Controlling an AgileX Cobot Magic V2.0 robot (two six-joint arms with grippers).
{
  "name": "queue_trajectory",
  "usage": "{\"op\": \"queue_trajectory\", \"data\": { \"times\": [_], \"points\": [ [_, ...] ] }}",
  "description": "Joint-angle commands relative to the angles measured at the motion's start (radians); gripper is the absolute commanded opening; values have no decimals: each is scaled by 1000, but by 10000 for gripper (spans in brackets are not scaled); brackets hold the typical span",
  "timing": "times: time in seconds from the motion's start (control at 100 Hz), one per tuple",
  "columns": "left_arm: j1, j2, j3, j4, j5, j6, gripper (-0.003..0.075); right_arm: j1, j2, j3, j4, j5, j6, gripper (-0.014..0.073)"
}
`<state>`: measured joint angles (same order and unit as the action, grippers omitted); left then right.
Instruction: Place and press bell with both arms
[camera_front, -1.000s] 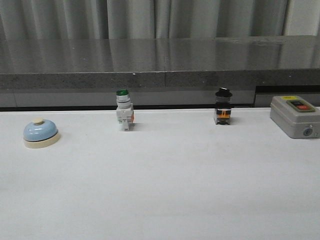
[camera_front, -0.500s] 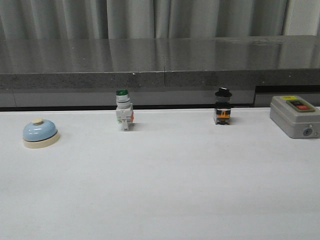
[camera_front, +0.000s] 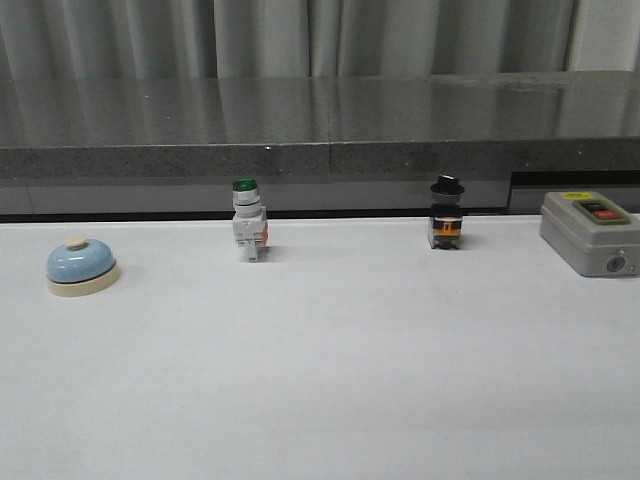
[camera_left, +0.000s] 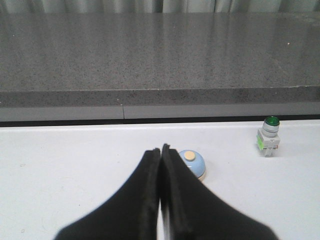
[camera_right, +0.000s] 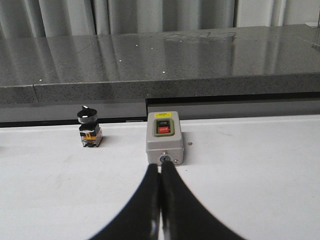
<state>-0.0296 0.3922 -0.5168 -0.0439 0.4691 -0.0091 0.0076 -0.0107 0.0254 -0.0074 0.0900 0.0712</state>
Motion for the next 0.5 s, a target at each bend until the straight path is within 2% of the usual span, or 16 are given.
{"op": "queue_trajectory", "data": {
  "times": [0.0, 0.24, 0.49],
  "points": [
    [4, 99, -122, -15, 6, -10, -20, -5, -19, -14, -3, -84, -5, -60],
    [4, 325, -310, -41, 187, -10, -20, -5, -19, -14, -3, -84, -5, -60],
    [4, 469, -330, -50, 198, -10, -20, -5, -19, -14, -3, -84, -5, -60]
  ]
}}
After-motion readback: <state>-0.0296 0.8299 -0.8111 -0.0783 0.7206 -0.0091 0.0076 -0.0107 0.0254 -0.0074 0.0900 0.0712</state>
